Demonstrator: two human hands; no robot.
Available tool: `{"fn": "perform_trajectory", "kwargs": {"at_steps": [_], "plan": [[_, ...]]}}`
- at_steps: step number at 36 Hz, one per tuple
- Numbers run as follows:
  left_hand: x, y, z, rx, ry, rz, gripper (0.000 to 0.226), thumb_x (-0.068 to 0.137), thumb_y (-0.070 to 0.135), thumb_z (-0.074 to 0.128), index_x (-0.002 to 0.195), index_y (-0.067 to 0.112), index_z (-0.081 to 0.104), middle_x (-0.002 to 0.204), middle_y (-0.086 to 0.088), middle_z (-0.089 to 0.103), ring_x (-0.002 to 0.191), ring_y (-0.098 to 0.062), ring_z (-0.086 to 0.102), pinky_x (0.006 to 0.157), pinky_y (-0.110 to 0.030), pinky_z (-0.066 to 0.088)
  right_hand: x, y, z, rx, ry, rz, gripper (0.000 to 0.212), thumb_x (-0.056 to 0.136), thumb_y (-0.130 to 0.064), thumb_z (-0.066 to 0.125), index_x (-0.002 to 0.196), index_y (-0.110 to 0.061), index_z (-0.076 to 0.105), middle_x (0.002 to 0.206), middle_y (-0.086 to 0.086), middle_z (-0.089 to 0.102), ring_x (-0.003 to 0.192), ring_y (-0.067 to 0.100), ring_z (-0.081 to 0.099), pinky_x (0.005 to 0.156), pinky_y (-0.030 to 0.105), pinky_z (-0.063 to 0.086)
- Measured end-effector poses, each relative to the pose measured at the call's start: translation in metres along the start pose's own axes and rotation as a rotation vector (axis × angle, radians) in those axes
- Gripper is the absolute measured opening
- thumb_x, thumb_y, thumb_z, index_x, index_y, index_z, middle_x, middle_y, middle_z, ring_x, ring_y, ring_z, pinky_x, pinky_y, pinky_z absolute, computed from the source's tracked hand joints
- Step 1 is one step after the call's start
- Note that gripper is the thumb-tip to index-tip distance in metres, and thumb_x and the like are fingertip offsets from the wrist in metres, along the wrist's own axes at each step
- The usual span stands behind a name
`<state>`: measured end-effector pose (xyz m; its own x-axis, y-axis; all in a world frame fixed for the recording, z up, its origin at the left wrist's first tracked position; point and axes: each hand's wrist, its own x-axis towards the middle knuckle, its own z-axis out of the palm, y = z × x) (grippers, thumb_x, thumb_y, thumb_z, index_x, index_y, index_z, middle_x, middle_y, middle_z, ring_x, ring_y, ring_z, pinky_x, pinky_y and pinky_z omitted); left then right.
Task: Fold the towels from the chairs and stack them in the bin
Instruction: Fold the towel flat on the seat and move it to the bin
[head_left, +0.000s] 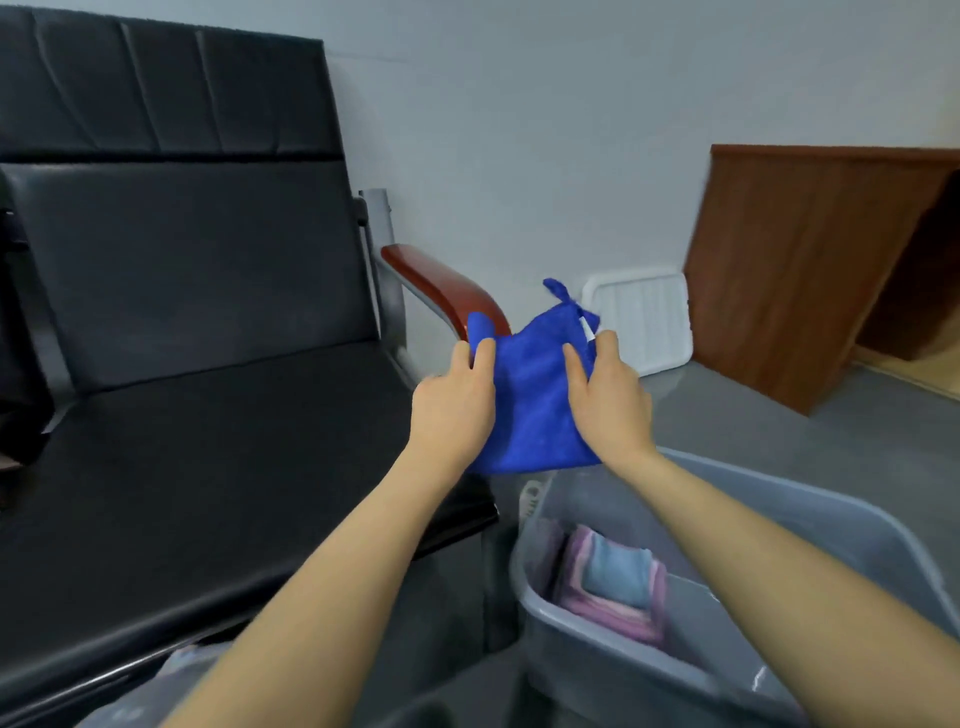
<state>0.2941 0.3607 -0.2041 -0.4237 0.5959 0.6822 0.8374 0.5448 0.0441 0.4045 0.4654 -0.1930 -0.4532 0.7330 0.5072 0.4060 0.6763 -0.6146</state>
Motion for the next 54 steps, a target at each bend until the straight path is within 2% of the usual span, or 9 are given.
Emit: {"fn": "perform_trajectory", "kwargs": {"at_steps": [5, 8, 14, 22, 30, 36, 42, 48, 54], "plan": [[0.008, 0.061, 0.044, -0.075, -0.033, 0.110, 0.043, 0.062, 0.003, 0.081, 0.101, 0.003, 0.064, 0.076, -0.010, 0.057, 0.027, -0.026, 0.035, 0.045, -0.014, -0.001, 0.002, 0.069, -0.020, -0.026, 0.008, 0.153, 0.028, 0.100, -0.039, 0.041, 0.103, -0.011, 0.042, 0.092, 0.012, 0.062, 0.090, 0.037, 0.059, 0.069, 0.039, 0.038], [0.005, 0.093, 0.071, -0.088, -0.295, 0.066, 0.038, 0.094, 0.010, 0.044, 0.132, 0.010, 0.039, 0.111, -0.010, 0.048, 0.060, -0.033, 0.054, 0.045, -0.029, 0.026, 0.000, 0.115, -0.024, -0.039, 0.008, 0.235, 0.028, 0.099, -0.039, 0.043, 0.103, -0.011, 0.043, 0.097, 0.016, 0.063, 0.092, 0.039, 0.058, 0.072, 0.041, 0.041], [-0.005, 0.136, 0.137, -0.148, -0.520, 0.076, 0.042, 0.095, 0.008, 0.034, 0.137, 0.014, 0.029, 0.117, -0.009, 0.042, 0.066, -0.028, 0.043, 0.059, -0.034, 0.037, -0.003, 0.201, -0.010, -0.058, -0.075, 0.382, 0.027, 0.099, -0.038, 0.043, 0.103, -0.011, 0.043, 0.097, 0.014, 0.061, 0.091, 0.037, 0.056, 0.070, 0.038, 0.040], [-0.029, 0.159, 0.227, -0.165, -0.768, 0.035, 0.051, 0.089, 0.000, 0.039, 0.137, 0.014, 0.025, 0.112, -0.011, 0.041, 0.060, -0.027, 0.044, 0.057, -0.036, 0.036, -0.013, 0.296, 0.044, -0.018, -0.208, 0.617, 0.032, 0.097, -0.036, 0.047, 0.107, -0.006, 0.046, 0.104, 0.015, 0.060, 0.096, 0.037, 0.057, 0.079, 0.042, 0.046], [-0.063, 0.164, 0.304, -0.131, -0.958, -0.027, 0.055, 0.089, -0.004, 0.039, 0.137, 0.017, 0.025, 0.119, -0.014, 0.039, 0.078, -0.034, 0.058, 0.061, -0.039, 0.042, -0.037, 0.356, 0.101, 0.125, -0.317, 0.681, 0.020, 0.095, -0.018, 0.054, 0.090, -0.006, 0.038, 0.075, 0.001, 0.046, 0.076, 0.025, 0.045, 0.059, 0.028, 0.024], [-0.081, 0.161, 0.354, -0.060, -1.022, -0.051, 0.055, 0.090, -0.004, 0.040, 0.139, 0.018, 0.025, 0.125, -0.016, 0.036, 0.074, -0.031, 0.056, 0.059, -0.036, 0.043, -0.048, 0.393, 0.130, 0.227, -0.418, 0.777, 0.020, 0.093, -0.009, 0.055, 0.095, -0.007, 0.035, 0.080, 0.000, 0.047, 0.073, 0.016, 0.049, 0.068, 0.034, 0.043], [-0.112, 0.160, 0.383, 0.117, -1.085, 0.084, 0.046, 0.097, 0.017, 0.040, 0.142, 0.018, 0.028, 0.146, -0.017, 0.020, 0.128, -0.035, 0.032, 0.104, -0.039, 0.031, -0.072, 0.411, 0.146, 0.237, -0.558, 0.748, 0.032, 0.088, 0.009, 0.046, 0.099, -0.014, 0.027, 0.089, 0.003, 0.038, 0.077, 0.018, 0.041, 0.069, 0.034, 0.038], [-0.135, 0.158, 0.393, 0.047, -1.035, 0.275, 0.050, 0.099, 0.019, 0.033, 0.146, 0.010, 0.019, 0.154, -0.013, 0.015, 0.134, -0.032, 0.025, 0.109, -0.037, 0.023, -0.087, 0.419, 0.152, 0.088, -0.640, 0.565, 0.036, 0.092, 0.000, 0.046, 0.122, -0.021, 0.043, 0.123, 0.002, 0.034, 0.094, 0.021, 0.052, 0.080, 0.035, 0.050], [-0.138, 0.154, 0.398, 0.053, -1.266, 0.225, 0.060, 0.101, 0.028, 0.031, 0.151, 0.008, 0.005, 0.157, -0.015, 0.006, 0.144, -0.030, 0.013, 0.116, -0.038, 0.017, -0.087, 0.419, 0.155, -0.405, -0.787, 0.437, 0.061, 0.097, -0.034, 0.047, 0.149, -0.029, 0.017, 0.137, 0.011, 0.028, 0.116, 0.031, 0.041, 0.102, 0.039, 0.035]]}}
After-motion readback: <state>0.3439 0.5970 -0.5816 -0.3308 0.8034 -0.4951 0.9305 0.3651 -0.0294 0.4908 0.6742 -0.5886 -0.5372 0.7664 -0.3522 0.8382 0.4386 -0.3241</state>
